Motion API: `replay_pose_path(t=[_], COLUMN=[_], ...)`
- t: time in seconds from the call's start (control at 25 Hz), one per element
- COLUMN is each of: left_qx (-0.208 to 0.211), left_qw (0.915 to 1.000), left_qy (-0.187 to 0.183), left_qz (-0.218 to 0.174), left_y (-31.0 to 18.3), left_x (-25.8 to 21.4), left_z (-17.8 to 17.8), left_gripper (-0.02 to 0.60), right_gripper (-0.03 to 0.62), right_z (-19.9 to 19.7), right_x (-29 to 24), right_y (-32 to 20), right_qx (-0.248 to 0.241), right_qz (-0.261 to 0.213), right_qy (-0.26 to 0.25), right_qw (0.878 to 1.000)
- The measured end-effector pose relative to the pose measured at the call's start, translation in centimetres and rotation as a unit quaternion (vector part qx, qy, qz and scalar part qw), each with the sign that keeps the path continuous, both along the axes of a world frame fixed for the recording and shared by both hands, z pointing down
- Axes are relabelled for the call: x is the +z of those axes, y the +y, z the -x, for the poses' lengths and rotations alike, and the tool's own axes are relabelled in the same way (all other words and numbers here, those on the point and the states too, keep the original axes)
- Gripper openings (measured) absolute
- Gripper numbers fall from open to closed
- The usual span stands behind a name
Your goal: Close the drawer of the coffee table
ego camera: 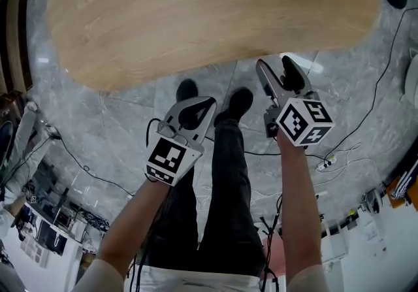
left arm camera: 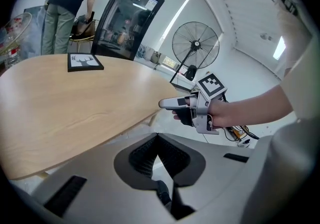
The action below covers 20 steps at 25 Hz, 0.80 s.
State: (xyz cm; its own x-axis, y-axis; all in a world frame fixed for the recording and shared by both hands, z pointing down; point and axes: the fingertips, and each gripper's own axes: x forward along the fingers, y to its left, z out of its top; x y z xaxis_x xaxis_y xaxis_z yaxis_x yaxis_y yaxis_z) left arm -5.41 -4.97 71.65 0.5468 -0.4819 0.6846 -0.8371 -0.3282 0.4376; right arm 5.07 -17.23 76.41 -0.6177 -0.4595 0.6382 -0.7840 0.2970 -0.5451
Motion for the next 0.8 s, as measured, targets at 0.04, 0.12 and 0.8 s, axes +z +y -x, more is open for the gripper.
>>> replay_pose_path(t=[0.04, 0.12, 0.8], left_qx=[0.002, 0.004, 0.018], left_qw=[1.0, 1.0, 0.9988], left_qy=[-0.001, -0.002, 0.005], left_qz=[-0.002, -0.007, -0.045], left_y=[0.0, 0.0, 0.3], left_x=[-0.5, -1.5, -13.7], left_z=[0.0, -0.1, 0.5], left_gripper=[0.006, 0.006, 0.006], right_gripper=[0.324, 0.29, 0.074], right_z=[-0.2, -0.7, -1.4], right_x=[-0.7, -2.0, -16.4], right_y=[0.0, -0.1, 3.1], right_qx=[0.001, 0.006, 0.041], right_qz=[-0.004, -0.011, -0.077], right_qy=[0.001, 0.003, 0.038], right_qw=[1.0, 1.0, 0.995])
